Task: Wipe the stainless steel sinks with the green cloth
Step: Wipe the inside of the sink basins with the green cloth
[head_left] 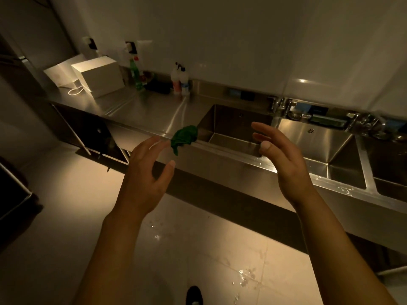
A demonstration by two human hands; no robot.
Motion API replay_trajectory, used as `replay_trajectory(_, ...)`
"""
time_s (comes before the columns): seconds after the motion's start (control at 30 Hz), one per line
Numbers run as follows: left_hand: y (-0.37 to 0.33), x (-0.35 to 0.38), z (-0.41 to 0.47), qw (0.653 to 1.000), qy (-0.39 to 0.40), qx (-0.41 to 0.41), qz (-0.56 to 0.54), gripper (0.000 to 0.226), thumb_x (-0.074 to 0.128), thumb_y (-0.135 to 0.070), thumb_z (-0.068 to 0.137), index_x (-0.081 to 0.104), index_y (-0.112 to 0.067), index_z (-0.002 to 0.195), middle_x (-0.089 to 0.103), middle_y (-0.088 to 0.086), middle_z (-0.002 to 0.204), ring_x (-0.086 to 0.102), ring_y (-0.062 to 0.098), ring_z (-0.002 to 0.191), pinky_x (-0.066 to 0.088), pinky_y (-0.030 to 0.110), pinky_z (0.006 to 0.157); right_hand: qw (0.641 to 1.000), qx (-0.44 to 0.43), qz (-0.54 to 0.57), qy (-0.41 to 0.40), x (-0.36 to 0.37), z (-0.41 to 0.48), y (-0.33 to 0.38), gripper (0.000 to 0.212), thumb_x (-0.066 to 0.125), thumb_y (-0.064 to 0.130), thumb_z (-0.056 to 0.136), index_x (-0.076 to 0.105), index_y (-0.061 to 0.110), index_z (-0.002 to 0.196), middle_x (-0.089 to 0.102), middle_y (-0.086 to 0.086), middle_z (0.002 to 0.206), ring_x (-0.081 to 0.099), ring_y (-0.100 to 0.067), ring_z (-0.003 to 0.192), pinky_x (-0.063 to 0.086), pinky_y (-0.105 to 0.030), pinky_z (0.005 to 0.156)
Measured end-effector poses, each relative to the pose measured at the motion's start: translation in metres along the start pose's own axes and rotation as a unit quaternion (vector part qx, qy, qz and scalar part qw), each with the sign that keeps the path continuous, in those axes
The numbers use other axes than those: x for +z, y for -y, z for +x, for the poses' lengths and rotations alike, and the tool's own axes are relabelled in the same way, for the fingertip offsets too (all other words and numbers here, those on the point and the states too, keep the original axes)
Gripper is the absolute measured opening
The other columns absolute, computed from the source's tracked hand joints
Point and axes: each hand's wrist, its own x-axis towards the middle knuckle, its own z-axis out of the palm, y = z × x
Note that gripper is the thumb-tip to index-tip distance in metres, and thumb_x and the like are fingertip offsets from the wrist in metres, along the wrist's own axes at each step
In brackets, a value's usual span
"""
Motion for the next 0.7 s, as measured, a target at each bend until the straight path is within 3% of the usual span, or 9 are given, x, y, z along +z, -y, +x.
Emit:
replay_trajectory(0.13, 0.038, 0.004, 0.051, 1.0, 0.009, 0.001, -0.01, 0.049, 0.051, -0.049, 0.1, 0.046, -0.038, 0.147, 0.037, -0.011, 0.159, 0.03, 0.003, 0.145, 0.027, 0.019, 0.108, 1.0, 0.005, -0.002, 0.0, 0.026, 0.055, -0.012, 0.061, 0.048, 0.058, 0.089, 0.052, 0.034, 0.145, 0.055, 0.017, 0.144, 0.05, -0.002, 0.134, 0.044, -0.023, 0.098)
replay_trajectory(0.3, 0.084, 0.007, 0.096, 0.999, 0.04, 0.013, -0.008, 0.05, 0.053, -0.047, 0.099, 0.046, -0.037, 0.147, 0.037, -0.011, 0.158, 0.026, -0.002, 0.143, 0.026, 0.019, 0.108, 1.0, 0.013, -0.026, 0.012, 0.056, 0.109, -0.028, 0.055, 0.048, 0.053, 0.092, 0.051, 0.036, 0.144, 0.053, 0.018, 0.144, 0.048, 0.001, 0.134, 0.046, -0.007, 0.089)
replay_trajectory(0.37, 0.101, 0.006, 0.112, 0.998, 0.059, 0.015, 0.003, 0.051, 0.053, -0.048, 0.098, 0.046, -0.036, 0.147, 0.038, -0.009, 0.159, 0.025, 0.0, 0.144, 0.026, 0.021, 0.109, 0.999, 0.017, -0.031, 0.017, 0.062, 0.129, -0.032, 0.051, 0.048, 0.048, 0.095, 0.052, 0.036, 0.144, 0.054, 0.016, 0.144, 0.048, 0.001, 0.134, 0.047, -0.012, 0.093)
replay_trajectory(0.5, 0.128, 0.009, 0.144, 0.998, 0.058, 0.016, 0.009, 0.05, 0.053, -0.048, 0.098, 0.047, -0.037, 0.147, 0.037, -0.01, 0.158, 0.024, -0.002, 0.142, 0.022, 0.012, 0.104, 0.999, 0.015, -0.029, -0.002, 0.07, 0.164, -0.043, 0.05, 0.048, 0.043, 0.096, 0.053, 0.03, 0.145, 0.055, 0.014, 0.144, 0.05, -0.005, 0.135, 0.045, -0.039, 0.109)
replay_trajectory(0.7, 0.155, 0.038, 0.177, 0.998, 0.058, -0.007, -0.014, 0.048, 0.054, -0.045, 0.099, 0.047, -0.037, 0.146, 0.038, -0.012, 0.157, 0.026, -0.009, 0.14, 0.025, 0.012, 0.105, 0.999, 0.033, -0.031, 0.018, 0.083, 0.213, -0.079, 0.05, 0.047, 0.043, 0.097, 0.051, 0.032, 0.146, 0.054, 0.016, 0.145, 0.049, -0.001, 0.135, 0.044, -0.034, 0.109)
